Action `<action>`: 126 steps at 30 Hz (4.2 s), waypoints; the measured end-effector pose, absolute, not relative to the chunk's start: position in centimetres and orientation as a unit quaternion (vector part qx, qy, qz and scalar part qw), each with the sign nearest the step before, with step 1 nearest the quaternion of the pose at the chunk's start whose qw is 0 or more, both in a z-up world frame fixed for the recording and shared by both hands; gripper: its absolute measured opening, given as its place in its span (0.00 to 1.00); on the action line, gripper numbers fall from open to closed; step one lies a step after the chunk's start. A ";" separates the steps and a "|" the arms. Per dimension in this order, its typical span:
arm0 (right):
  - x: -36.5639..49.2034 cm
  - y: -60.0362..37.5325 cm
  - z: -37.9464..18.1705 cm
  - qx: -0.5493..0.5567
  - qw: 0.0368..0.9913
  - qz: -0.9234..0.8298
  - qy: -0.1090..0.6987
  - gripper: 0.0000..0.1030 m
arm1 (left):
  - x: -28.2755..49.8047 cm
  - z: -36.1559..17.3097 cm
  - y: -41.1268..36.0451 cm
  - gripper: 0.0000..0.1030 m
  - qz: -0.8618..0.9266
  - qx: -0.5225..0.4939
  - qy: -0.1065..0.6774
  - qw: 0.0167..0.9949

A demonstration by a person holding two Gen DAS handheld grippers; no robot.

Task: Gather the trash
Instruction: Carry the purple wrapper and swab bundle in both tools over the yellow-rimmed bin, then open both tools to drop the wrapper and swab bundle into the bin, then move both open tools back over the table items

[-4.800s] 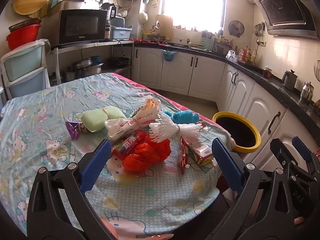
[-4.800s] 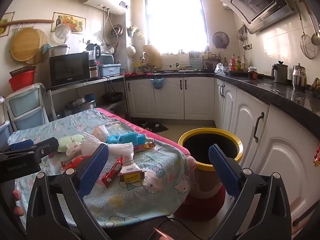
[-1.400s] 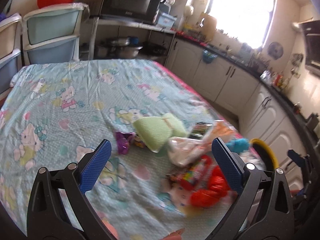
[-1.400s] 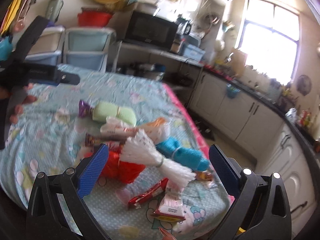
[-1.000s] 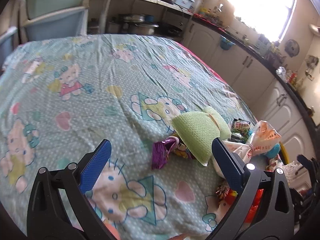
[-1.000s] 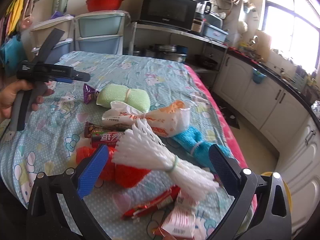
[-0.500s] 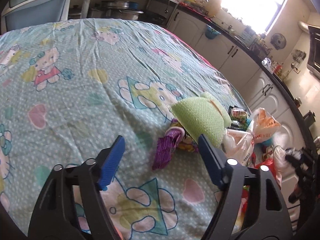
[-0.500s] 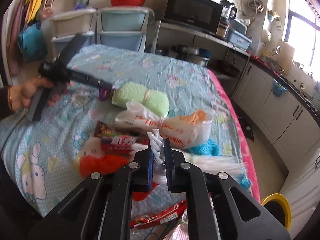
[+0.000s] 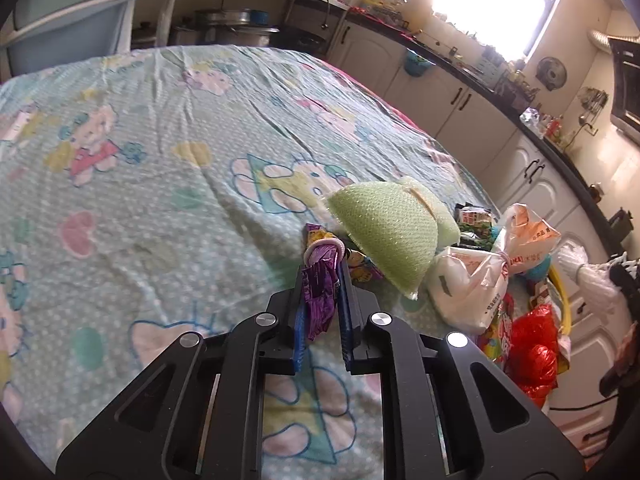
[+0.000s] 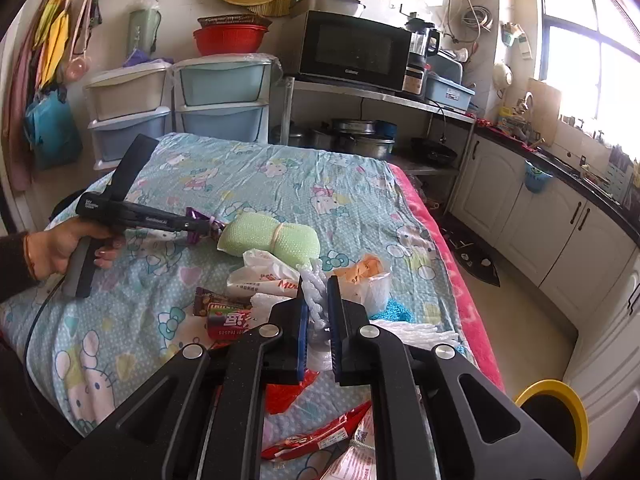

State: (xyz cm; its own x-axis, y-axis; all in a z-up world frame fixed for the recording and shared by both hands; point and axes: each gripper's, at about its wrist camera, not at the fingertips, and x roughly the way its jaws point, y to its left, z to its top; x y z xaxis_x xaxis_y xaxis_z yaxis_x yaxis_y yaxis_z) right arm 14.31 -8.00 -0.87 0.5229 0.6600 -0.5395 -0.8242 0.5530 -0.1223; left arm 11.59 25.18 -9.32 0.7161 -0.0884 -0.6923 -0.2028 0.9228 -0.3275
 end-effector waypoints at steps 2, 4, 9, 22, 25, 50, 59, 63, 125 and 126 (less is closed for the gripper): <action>14.0 -8.0 -0.8 -0.184 0.855 0.434 0.218 0.08 | 10.8 -8.7 25.1 0.08 0.037 -0.188 0.372 0.908; 13.7 -8.2 -0.5 -0.179 0.854 0.438 0.217 0.08 | 9.9 -8.0 24.9 0.08 0.047 -0.177 0.371 0.910; 13.1 -8.6 0.2 -0.166 0.857 0.440 0.211 0.08 | 7.5 -5.2 23.4 0.08 0.053 -0.150 0.346 0.925; 13.4 -14.0 4.3 -0.096 0.885 0.413 0.193 0.08 | 9.0 1.7 13.3 0.08 -0.019 -0.087 0.306 0.948; 13.9 -15.8 5.1 -0.083 0.894 0.399 0.185 0.08 | 9.9 3.0 10.4 0.08 -0.044 -0.077 0.301 0.950; 20.9 -32.6 7.6 0.056 0.964 0.210 0.151 0.09 | 20.4 4.3 -9.7 0.08 -0.176 0.002 0.323 0.930; 22.9 -37.5 5.3 0.093 0.969 0.154 0.170 0.09 | 24.9 2.4 -14.7 0.08 -0.218 0.000 0.355 0.909; 24.1 -38.8 3.6 0.109 0.965 0.143 0.190 0.09 | 27.0 0.5 -16.8 0.08 -0.231 -0.003 0.381 0.895; 22.0 -29.5 0.5 0.080 0.940 0.197 0.266 0.79 | 20.6 1.4 -2.4 0.90 -0.105 -0.111 0.325 0.933; 21.7 -29.0 0.6 0.077 0.939 0.203 0.265 0.80 | 20.2 1.6 -1.9 0.90 -0.100 -0.113 0.322 0.935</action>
State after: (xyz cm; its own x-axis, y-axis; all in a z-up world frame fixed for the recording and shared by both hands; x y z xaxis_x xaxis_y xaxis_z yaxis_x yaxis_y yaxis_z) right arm 21.74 -29.01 0.63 0.7769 0.4217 -0.4675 -0.3398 0.9060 0.2526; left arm 20.24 -1.87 1.58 0.7731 -0.2605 -0.5783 0.1152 0.9542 -0.2759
